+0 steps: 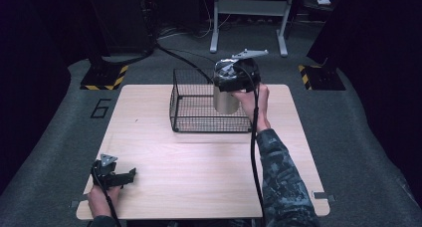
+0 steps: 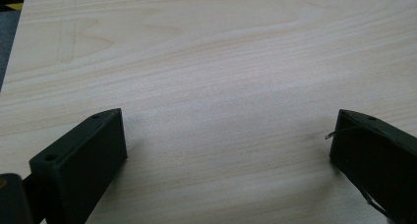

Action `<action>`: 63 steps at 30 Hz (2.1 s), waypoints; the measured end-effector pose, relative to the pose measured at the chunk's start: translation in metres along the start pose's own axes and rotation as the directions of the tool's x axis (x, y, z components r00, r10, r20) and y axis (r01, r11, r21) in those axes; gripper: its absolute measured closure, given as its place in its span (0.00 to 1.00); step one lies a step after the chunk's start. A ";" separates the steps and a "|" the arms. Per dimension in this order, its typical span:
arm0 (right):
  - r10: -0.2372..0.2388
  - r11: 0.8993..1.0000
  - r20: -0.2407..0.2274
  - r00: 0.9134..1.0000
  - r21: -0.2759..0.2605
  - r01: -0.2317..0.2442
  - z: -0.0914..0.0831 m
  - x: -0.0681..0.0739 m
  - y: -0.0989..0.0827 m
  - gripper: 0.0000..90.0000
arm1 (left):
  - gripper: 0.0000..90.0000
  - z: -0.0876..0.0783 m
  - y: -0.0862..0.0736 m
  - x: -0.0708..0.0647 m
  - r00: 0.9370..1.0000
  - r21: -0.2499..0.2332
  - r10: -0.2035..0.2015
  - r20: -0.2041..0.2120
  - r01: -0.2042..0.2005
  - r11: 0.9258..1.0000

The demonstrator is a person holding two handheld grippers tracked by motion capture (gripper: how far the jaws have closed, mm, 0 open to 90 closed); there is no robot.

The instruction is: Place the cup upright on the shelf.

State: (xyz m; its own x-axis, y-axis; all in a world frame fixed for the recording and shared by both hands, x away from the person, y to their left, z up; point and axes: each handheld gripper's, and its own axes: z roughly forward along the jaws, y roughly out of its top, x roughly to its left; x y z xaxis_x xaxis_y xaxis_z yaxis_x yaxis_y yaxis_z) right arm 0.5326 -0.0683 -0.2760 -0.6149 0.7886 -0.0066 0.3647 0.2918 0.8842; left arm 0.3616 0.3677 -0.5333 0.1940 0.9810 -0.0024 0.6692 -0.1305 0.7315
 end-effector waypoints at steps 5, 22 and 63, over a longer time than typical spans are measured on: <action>0.000 1.000 0.004 1.000 -0.001 0.000 0.008 -0.003 0.001 0.04 | 0.00 0.000 0.000 0.000 1.000 0.000 0.000 0.000 0.000 1.000; 0.036 0.999 0.039 0.999 0.013 -0.036 0.034 -0.010 0.004 0.04 | 0.00 0.000 0.000 0.000 1.000 0.003 0.006 0.000 -0.006 1.000; 0.112 0.990 0.081 0.990 0.076 -0.118 0.095 -0.023 -0.027 0.04 | 0.01 -0.001 0.000 0.001 1.000 0.018 0.013 0.005 -0.013 1.000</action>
State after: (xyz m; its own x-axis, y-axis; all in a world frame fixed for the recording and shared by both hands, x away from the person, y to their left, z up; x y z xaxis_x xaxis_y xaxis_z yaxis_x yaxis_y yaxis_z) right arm 0.6033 -0.0435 -0.3438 -0.5115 0.8575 0.0543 0.4864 0.2369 0.8410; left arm 0.3610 0.3687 -0.5324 0.2065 0.9784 0.0034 0.6793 -0.1459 0.7192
